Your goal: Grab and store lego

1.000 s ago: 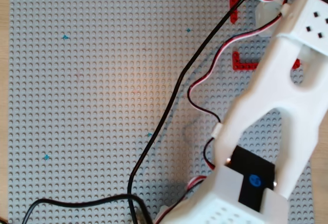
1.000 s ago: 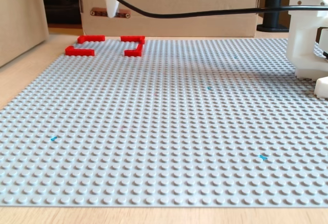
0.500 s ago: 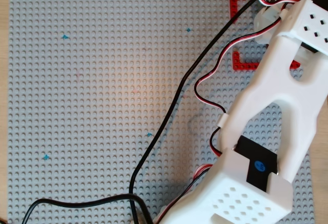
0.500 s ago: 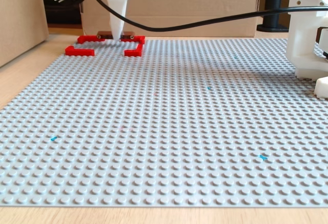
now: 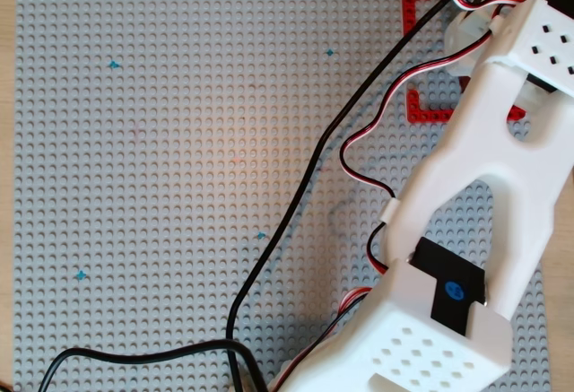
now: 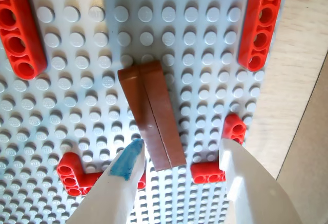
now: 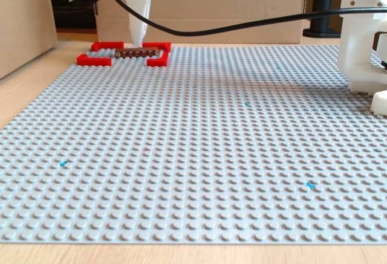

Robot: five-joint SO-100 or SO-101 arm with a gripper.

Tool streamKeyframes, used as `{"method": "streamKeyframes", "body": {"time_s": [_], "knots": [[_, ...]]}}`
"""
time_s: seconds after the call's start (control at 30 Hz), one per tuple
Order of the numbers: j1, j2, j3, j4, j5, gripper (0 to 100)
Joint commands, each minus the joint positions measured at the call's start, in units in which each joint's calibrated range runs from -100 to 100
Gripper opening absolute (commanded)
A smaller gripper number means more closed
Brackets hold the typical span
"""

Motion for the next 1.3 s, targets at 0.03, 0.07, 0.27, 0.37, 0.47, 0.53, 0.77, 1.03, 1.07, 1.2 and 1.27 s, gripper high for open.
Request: {"method": "streamKeyframes", "body": {"time_s": [0.03,0.07,0.27,0.37,0.47,0.53,0.77,1.03,1.07,1.2,1.27], "knots": [[-0.42,-1.37,-2.75,4.96,-2.57,9],[-0.5,-1.37,-3.75,6.26,-2.88,7],[-1.68,-1.37,-22.08,23.61,-7.16,2],[-3.32,-3.23,-25.71,23.61,-7.58,2],[-5.32,-8.39,-22.44,23.61,-9.83,2],[-6.51,-13.81,-16.91,23.61,-11.66,2],[-9.7,-39.81,12.49,23.52,-16.36,2],[-12.66,-70.97,39.26,23.52,-17.56,2],[-12.74,-74.69,42.07,23.52,-17.51,2],[-14.15,-87.48,53.42,23.52,-17.51,2],[-14.59,-92.81,58.59,23.43,-17.51,2]]}}
